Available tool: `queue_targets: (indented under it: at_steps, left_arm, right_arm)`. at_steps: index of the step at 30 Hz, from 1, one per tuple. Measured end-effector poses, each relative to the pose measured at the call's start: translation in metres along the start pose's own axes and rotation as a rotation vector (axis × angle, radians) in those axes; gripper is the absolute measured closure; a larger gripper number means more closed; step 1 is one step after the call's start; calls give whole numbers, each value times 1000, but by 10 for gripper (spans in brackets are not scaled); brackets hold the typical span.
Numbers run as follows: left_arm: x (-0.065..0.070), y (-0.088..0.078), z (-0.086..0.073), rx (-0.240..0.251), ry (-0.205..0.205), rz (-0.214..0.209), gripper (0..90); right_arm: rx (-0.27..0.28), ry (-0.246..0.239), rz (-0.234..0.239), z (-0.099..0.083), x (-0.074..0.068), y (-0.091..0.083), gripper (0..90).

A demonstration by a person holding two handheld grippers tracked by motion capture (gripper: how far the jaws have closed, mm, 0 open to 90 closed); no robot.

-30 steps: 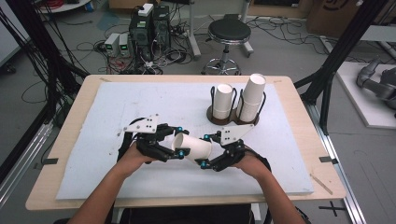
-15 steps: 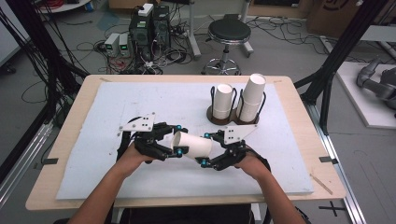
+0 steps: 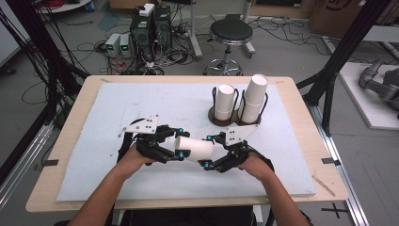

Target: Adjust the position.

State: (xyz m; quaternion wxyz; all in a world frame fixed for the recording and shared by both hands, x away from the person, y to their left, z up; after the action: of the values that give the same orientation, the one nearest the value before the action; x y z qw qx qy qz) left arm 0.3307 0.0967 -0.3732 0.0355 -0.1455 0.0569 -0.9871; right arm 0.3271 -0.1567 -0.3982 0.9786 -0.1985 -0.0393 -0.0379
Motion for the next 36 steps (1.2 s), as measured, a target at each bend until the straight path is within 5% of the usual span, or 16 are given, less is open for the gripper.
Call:
queue_targets:
  at_steps: [6, 11, 16, 19, 24, 30, 36]
  left_arm:
    - [2, -1, 3, 39, 2, -21, 359]
    - [2, 1, 0, 30, -2, -31, 360]
    - [2, 3, -2, -5, 11, -1, 351]
    - [1, 4, -4, -46, 13, 31, 250]
    - [-1, 4, -7, -73, 34, 6, 352]
    - [-3, 1, -6, -39, 18, -19, 357]
    - [-2, -3, -5, 32, 29, -34, 357]
  right_arm:
    - [34, 36, -17, 1, -1, 1, 182]
    - [39, -22, 7, 2, -3, 0, 263]
    - [20, -51, 4, 1, -1, -3, 322]
    - [10, -59, -5, 0, -1, -5, 335]
    - [-25, -74, -2, -2, 1, -6, 351]
    - [-7, -18, 14, -2, 1, -5, 287]
    - [90, 60, 12, 3, 0, -9, 203]
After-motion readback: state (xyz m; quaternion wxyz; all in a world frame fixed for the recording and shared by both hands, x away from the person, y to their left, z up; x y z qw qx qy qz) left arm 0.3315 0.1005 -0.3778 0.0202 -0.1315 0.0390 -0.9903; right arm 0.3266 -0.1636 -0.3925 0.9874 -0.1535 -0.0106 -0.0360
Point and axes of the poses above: each handheld gripper's, and its own axes: y roughly forward along the jaws, z roughly out of its top, x roughly to its right, the point moved 2 cm from there along y, roughly forward along the jaws, and after that the axes turned 9 degrees about -y, right-handed, at the moved point
